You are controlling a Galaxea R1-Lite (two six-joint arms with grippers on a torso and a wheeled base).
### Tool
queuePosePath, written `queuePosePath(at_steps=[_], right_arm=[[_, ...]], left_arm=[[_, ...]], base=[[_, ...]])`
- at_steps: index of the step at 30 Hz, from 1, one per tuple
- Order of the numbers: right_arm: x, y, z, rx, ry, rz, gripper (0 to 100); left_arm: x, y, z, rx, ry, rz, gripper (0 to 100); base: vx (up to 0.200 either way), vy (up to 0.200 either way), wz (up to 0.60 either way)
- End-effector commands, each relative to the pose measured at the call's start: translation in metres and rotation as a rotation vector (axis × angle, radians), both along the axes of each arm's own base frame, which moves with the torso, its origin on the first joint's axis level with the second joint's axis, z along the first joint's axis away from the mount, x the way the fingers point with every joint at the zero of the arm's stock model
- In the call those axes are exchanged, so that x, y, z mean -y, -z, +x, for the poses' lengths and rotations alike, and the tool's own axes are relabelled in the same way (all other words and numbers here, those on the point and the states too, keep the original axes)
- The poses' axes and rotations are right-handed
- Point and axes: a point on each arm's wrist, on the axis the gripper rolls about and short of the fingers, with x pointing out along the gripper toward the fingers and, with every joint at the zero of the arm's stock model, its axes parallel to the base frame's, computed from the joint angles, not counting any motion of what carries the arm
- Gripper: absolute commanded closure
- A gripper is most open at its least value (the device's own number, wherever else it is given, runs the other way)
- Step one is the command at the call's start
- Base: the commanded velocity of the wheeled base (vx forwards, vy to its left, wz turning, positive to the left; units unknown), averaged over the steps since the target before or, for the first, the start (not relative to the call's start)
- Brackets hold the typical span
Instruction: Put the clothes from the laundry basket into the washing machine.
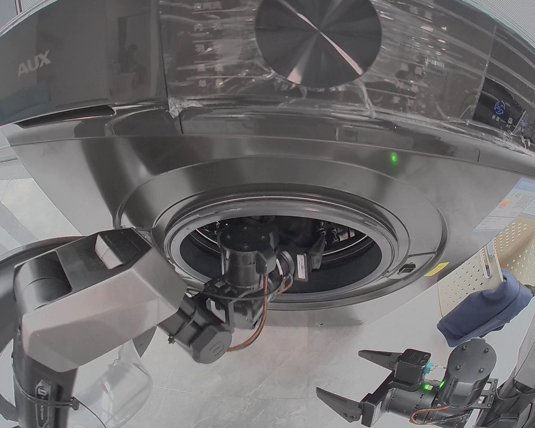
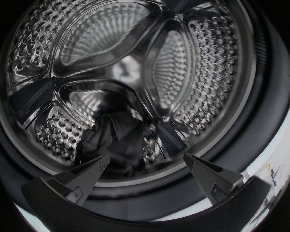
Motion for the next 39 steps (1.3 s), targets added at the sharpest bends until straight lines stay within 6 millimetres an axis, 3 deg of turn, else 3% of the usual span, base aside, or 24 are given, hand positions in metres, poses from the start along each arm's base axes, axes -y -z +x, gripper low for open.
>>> queuePosePath(at_steps=[1,5,9,12,19,27,31,39], right_arm=[[0.005,-0.007,-0.004,0.020,0.005,0.021,0],[0.011,-0.024,-0.007,0.075,0.020,0.083,0],[0.022,-0.039,-0.007,0.121,0.109,0.143,0],[0.030,-0.044,-0.005,0.146,0.144,0.153,0],[0.044,-0.047,-0.008,0.130,0.194,0.107,0],[0.058,-0.061,-0.012,0.185,0.253,0.158,0],[0.077,-0.070,-0.026,0.208,0.283,0.139,0],[0.120,-0.067,-0.060,0.177,0.402,0.068,0]], left_arm=[[-0.025,-0.028,-0.091,-0.005,0.162,0.062,0],[-0.043,-0.039,-0.131,-0.008,0.219,0.108,0],[-0.075,-0.041,-0.171,-0.037,0.262,0.141,0],[-0.091,-0.041,-0.188,-0.044,0.279,0.148,0],[-0.122,-0.037,-0.218,-0.055,0.295,0.164,0],[-0.153,-0.044,-0.237,-0.014,0.283,0.143,0],[-0.172,-0.048,-0.247,0.023,0.261,0.131,0],[-0.205,-0.052,-0.262,0.079,0.195,0.122,0]], base=[[0.000,0.000,0.00],[0.000,0.000,0.00],[0.000,0.000,0.00],[0.000,0.000,0.00],[-0.171,0.000,0.00],[-0.125,0.000,0.00],[-0.200,0.000,0.00],[-0.200,0.000,0.00]])
